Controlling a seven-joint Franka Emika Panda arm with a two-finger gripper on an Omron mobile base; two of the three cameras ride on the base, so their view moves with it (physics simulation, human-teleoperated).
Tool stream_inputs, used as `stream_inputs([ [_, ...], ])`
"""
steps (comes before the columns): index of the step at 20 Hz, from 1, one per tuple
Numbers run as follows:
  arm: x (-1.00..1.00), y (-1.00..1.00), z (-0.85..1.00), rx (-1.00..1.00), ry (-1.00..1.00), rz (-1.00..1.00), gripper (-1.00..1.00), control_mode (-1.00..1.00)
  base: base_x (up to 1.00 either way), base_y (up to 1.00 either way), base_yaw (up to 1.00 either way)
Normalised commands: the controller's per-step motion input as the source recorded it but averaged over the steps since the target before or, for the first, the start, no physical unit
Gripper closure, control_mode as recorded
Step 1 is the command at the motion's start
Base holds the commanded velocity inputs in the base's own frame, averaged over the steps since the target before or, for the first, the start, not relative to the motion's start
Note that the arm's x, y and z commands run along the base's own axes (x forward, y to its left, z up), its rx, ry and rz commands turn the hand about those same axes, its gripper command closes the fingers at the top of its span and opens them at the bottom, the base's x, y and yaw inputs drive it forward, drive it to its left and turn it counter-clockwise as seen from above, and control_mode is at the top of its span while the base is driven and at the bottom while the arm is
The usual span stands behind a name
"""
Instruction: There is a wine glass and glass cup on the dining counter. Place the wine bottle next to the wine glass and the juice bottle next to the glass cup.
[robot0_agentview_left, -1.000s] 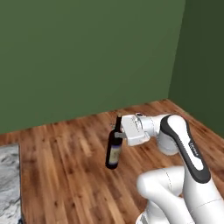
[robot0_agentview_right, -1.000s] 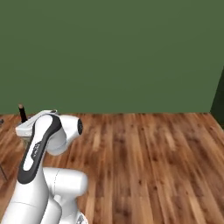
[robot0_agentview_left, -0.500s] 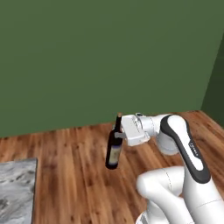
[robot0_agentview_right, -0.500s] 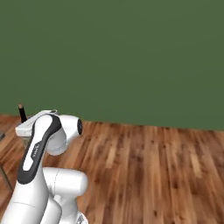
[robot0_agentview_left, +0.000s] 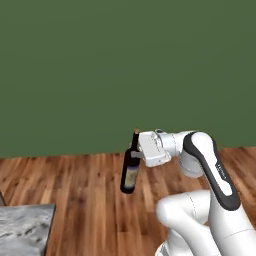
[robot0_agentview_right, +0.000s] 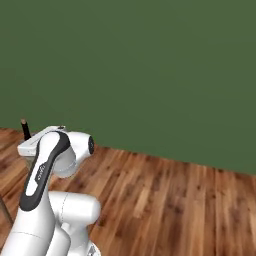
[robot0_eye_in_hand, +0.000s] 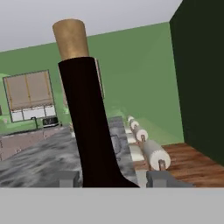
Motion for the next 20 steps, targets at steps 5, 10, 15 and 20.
stream_inputs([
  [5, 0.0, 0.0, 0.0, 0.0, 0.0, 0.0, 1.0, 1.0, 0.74, -0.12, 0.34],
  [10, 0.0, 0.0, 0.0, 0.0, 0.0, 0.0, 1.0, 1.0, 0.73, -0.1, 0.35],
  [15, 0.0, 0.0, 0.0, 0.0, 0.0, 0.0, 1.0, 1.0, 0.67, -0.04, 0.43],
  [20, 0.0, 0.0, 0.0, 0.0, 0.0, 0.0, 1.0, 1.0, 0.65, 0.0, 0.48],
])
